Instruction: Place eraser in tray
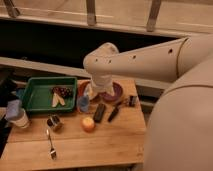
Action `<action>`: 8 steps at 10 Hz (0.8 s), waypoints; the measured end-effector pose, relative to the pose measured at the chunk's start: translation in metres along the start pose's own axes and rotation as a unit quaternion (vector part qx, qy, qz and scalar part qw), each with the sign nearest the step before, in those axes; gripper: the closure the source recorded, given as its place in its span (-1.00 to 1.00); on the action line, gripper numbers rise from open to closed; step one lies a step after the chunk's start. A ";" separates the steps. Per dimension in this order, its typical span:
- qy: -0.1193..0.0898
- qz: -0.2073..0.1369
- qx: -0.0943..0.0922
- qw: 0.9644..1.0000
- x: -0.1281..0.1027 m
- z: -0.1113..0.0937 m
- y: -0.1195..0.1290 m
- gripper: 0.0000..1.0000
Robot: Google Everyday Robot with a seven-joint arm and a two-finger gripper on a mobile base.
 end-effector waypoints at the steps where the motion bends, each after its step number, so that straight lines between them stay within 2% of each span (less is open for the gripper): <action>1: 0.000 0.000 -0.001 1.000 0.000 0.000 0.002 -0.39; 3: 0.008 0.018 -0.010 1.000 0.003 0.011 0.000 -0.39; 5: 0.023 0.041 -0.024 0.999 0.011 0.044 0.001 -0.39; 8: 0.055 0.070 -0.028 0.996 0.015 0.094 -0.007 -0.39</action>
